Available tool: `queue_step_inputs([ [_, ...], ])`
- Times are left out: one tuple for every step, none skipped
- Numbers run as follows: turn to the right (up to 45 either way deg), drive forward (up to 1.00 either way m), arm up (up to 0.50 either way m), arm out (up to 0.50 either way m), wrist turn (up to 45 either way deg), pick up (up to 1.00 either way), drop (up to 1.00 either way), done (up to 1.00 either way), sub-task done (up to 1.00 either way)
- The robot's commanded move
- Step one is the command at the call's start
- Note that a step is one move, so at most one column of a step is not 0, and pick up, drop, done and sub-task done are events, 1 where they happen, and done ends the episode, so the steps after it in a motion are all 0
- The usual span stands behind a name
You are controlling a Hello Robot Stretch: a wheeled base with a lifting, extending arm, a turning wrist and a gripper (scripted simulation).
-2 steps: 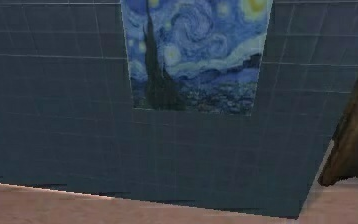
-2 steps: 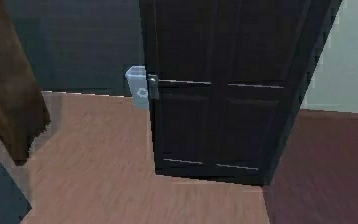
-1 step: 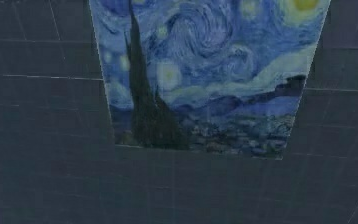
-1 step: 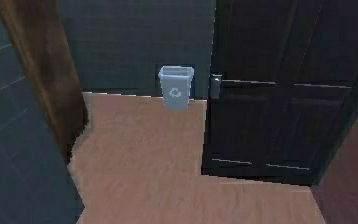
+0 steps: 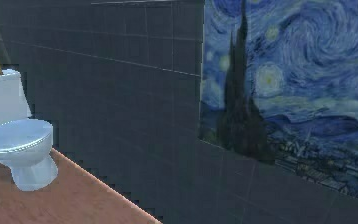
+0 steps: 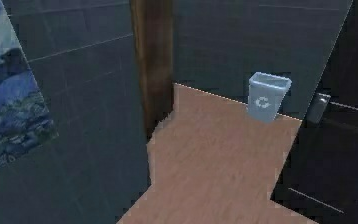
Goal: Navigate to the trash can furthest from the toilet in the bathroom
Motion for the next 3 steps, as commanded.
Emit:
queue_step_inputs([
  [0.0, 0.30, 0.00, 0.00, 0.0, 0.00, 0.00, 0.00, 0.00],
  [-45.0, 0.00, 0.00, 0.00, 0.0, 0.00, 0.00, 0.00, 0.00],
  [-6.0, 0.00, 0.00, 0.00, 0.0, 0.00, 0.00, 0.00, 0.00],
])
